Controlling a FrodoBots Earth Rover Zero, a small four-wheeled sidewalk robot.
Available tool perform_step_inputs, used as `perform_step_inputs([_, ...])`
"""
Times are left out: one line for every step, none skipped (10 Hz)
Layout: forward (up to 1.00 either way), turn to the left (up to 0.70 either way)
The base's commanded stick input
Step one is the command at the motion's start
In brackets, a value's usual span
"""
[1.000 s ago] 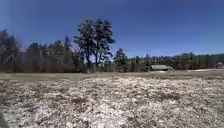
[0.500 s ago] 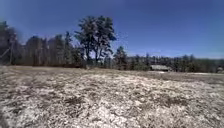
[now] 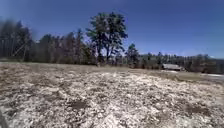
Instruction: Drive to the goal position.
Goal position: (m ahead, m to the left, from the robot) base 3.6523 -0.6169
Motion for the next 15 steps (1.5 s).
perform_step_inputs([0.7,0.0])
perform_step_inputs([0.7,0.0])
perform_step_inputs([0.7,0.0])
perform_step_inputs([0.7,0.0])
perform_step_inputs([0.7,0.0])
perform_step_inputs([0.7,0.0])
perform_step_inputs([0.7,0.0])
perform_step_inputs([0.7,0.0])
perform_step_inputs([0.7,0.0])
perform_step_inputs([0.7,0.0])
perform_step_inputs([0.7,0.0])
perform_step_inputs([0.7,0.0])
perform_step_inputs([0.7,0.0])
perform_step_inputs([0.7,0.0])
perform_step_inputs([0.7,0.0])
